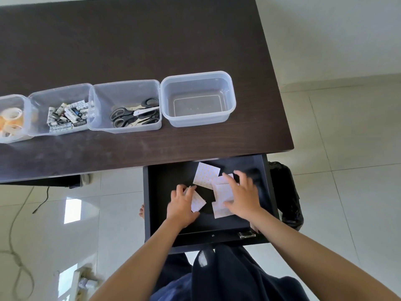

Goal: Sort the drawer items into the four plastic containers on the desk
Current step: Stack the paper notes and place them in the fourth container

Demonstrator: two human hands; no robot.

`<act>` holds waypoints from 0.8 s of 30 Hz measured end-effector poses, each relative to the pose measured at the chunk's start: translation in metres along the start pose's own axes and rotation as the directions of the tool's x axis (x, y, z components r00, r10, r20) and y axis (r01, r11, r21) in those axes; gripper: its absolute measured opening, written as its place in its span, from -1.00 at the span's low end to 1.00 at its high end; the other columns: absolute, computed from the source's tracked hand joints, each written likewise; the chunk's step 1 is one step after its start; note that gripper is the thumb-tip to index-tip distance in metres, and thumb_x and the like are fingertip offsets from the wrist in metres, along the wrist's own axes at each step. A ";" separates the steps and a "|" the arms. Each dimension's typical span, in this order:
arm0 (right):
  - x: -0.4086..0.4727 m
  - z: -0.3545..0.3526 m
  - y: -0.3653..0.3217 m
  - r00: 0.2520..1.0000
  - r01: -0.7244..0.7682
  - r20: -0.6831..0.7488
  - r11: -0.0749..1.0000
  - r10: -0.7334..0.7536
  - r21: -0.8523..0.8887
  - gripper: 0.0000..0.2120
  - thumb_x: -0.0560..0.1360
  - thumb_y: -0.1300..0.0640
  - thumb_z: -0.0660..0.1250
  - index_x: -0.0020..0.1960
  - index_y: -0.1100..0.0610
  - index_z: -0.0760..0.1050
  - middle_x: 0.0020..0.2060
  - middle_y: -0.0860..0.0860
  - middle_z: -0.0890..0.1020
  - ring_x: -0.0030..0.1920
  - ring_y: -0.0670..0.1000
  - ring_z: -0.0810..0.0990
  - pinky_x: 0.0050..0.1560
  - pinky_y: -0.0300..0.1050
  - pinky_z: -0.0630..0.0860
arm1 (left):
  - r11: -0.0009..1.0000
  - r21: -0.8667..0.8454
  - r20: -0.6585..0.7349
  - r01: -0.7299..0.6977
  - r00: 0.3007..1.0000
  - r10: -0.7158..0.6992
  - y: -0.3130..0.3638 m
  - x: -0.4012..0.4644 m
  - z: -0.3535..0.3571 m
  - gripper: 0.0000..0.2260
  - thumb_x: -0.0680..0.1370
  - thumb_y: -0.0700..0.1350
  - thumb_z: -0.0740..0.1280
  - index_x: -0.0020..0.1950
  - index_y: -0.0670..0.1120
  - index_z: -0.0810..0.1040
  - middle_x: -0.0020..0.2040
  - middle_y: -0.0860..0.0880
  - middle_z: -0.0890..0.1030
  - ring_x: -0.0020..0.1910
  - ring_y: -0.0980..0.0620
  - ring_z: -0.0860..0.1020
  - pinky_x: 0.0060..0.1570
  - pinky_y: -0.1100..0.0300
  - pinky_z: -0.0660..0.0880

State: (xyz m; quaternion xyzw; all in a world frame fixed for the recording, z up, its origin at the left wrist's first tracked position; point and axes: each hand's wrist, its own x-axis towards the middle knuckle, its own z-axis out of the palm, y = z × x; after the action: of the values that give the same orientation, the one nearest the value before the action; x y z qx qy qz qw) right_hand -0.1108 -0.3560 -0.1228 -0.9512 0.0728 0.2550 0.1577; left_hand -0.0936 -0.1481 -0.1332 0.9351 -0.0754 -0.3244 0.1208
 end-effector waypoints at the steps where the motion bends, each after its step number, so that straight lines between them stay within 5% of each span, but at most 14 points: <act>1: 0.003 -0.001 0.002 0.999 -0.042 0.019 0.999 0.042 0.000 -0.10 0.33 -0.08 0.47 0.50 -0.16 0.02 0.45 0.00 0.10 0.37 0.15 0.23 0.26 0.08 0.33 | 1.000 -0.002 0.001 0.004 1.000 -0.004 0.000 0.000 -0.001 -0.21 0.36 0.07 0.47 0.48 0.09 0.12 0.36 -0.02 0.18 0.31 -0.08 0.24 0.03 0.06 0.57; 5: 0.011 0.001 0.001 0.982 -0.105 0.165 0.992 0.093 0.066 -0.06 0.24 -0.10 0.55 0.47 -0.09 0.10 0.32 0.05 0.27 0.32 0.14 0.31 0.22 0.07 0.35 | 1.000 0.001 -0.001 0.010 1.000 -0.010 0.001 -0.001 -0.002 -0.21 0.38 0.07 0.46 0.49 0.08 0.10 0.37 -0.03 0.19 0.32 -0.08 0.25 0.04 0.06 0.56; 7: 0.010 0.004 -0.001 0.986 -0.112 0.136 0.987 0.096 0.114 -0.24 0.19 -0.05 0.59 0.25 -0.04 0.27 0.20 0.03 0.33 0.23 0.11 0.37 0.15 0.04 0.38 | 1.000 -0.002 0.000 0.015 1.000 -0.015 0.002 -0.002 -0.002 -0.20 0.38 0.08 0.46 0.49 0.08 0.09 0.38 -0.04 0.19 0.33 -0.09 0.25 0.09 0.04 0.55; 10: 0.006 0.008 -0.001 0.989 -0.126 0.107 0.968 0.104 0.218 -0.39 0.17 0.04 0.61 -0.01 0.00 0.26 0.08 -0.01 0.35 0.04 0.05 0.45 -0.05 -0.05 0.41 | 0.999 -0.008 -0.019 0.035 0.999 -0.035 0.006 -0.006 -0.002 -0.18 0.37 0.13 0.44 0.50 0.09 0.06 0.39 -0.07 0.19 0.35 -0.11 0.25 0.21 -0.02 0.47; 14: 0.002 0.007 0.005 0.987 -0.137 0.131 0.891 0.088 0.433 -0.25 0.15 0.15 0.62 0.22 0.02 0.30 0.18 0.01 0.34 0.07 0.00 0.48 -0.03 -0.08 0.49 | 0.993 -0.115 -0.112 -0.004 0.994 -0.009 0.016 -0.010 -0.006 -0.24 0.39 0.13 0.43 0.49 0.01 0.14 0.36 -0.05 0.24 0.32 -0.08 0.26 0.18 0.02 0.48; 17: 0.004 0.001 0.006 0.977 -0.144 0.200 0.913 0.070 0.381 -0.25 0.20 0.13 0.59 0.30 0.05 0.34 0.22 0.03 0.30 0.12 0.05 0.48 0.03 -0.10 0.49 | 0.974 -0.224 -0.116 -0.046 0.993 0.020 0.027 -0.015 -0.007 -0.38 0.43 0.06 0.40 0.43 -0.01 0.26 0.34 -0.02 0.29 0.33 -0.04 0.26 0.11 0.05 0.50; 21: 0.007 -0.005 0.001 0.977 -0.049 0.215 0.985 0.012 0.167 -0.58 0.26 0.04 0.51 0.00 0.04 0.38 0.09 0.00 0.31 0.09 0.05 0.36 -0.03 -0.05 0.45 | 0.952 -0.304 -0.034 -0.035 0.999 0.026 0.035 -0.021 -0.004 -0.46 0.46 0.03 0.39 0.39 -0.02 0.32 0.35 -0.02 0.33 0.34 0.00 0.29 0.09 0.15 0.42; 24: 0.002 -0.004 -0.001 0.973 0.003 0.222 0.969 -0.059 0.247 -0.63 0.29 0.09 0.49 -0.04 0.07 0.35 0.02 -0.02 0.37 -0.03 0.05 0.44 -0.12 -0.07 0.43 | 0.937 -0.349 0.007 -0.021 1.000 0.024 0.034 -0.025 -0.002 -0.45 0.46 0.02 0.40 0.40 -0.03 0.32 0.34 -0.02 0.36 0.30 0.00 0.36 0.09 0.16 0.44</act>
State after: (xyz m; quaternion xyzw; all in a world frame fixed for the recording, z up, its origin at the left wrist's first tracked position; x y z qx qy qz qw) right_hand -0.1069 -0.3566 -0.1208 -0.8900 0.0703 0.3487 0.2852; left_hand -0.1142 -0.1751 -0.1072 0.8962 -0.0280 -0.3364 0.2880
